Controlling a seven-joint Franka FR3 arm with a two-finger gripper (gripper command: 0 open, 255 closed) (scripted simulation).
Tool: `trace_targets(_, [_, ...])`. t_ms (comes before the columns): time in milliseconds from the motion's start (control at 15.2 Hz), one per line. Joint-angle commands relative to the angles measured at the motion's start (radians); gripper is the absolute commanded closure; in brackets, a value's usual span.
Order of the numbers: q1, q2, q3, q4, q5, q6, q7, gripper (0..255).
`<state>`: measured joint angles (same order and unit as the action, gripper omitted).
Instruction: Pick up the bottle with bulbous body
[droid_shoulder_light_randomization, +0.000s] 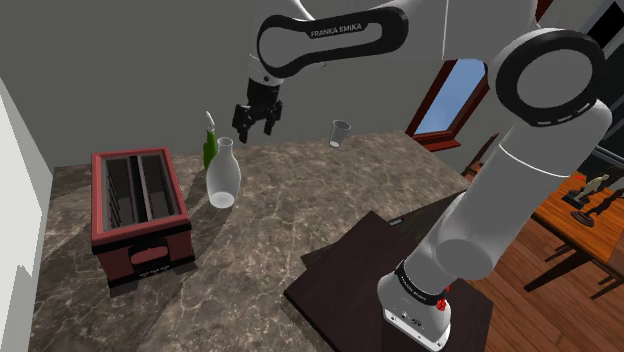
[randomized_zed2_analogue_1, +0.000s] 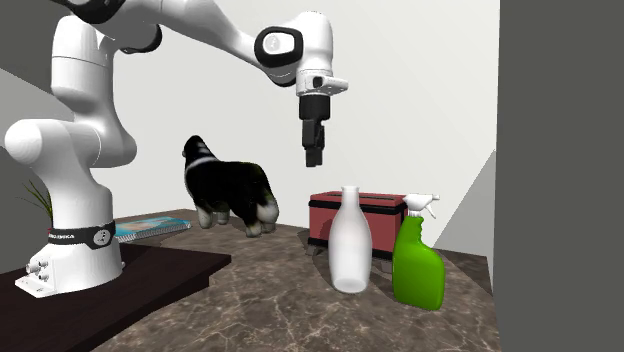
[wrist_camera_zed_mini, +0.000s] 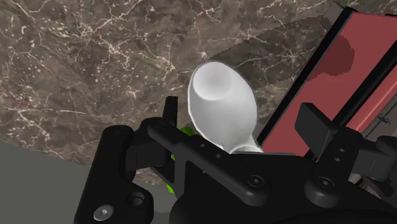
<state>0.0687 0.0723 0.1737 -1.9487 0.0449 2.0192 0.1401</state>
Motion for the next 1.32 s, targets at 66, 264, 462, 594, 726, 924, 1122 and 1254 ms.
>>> trace_targets(66, [0.018, 0.129, 0.007, 0.128, -0.040, -0.006, 0.041, 0])
trace_targets(264, [0.043, 0.256, 0.008, 0.263, -0.077, -0.021, 0.077, 0])
trace_targets(462, [0.057, 0.324, 0.005, 0.328, -0.094, -0.022, 0.092, 0])
trace_targets(594, [0.057, 0.332, 0.004, 0.313, -0.096, 0.001, 0.093, 0])
trace_targets(726, [0.058, 0.342, 0.003, 0.299, -0.098, 0.024, 0.094, 0])
trace_targets(924, [0.058, 0.354, 0.002, 0.282, -0.101, 0.053, 0.095, 0])
trace_targets(1122, [0.059, 0.353, 0.002, 0.280, -0.101, 0.054, 0.097, 255])
trace_targets(1254, [0.060, 0.353, 0.002, 0.281, -0.101, 0.053, 0.097, 255])
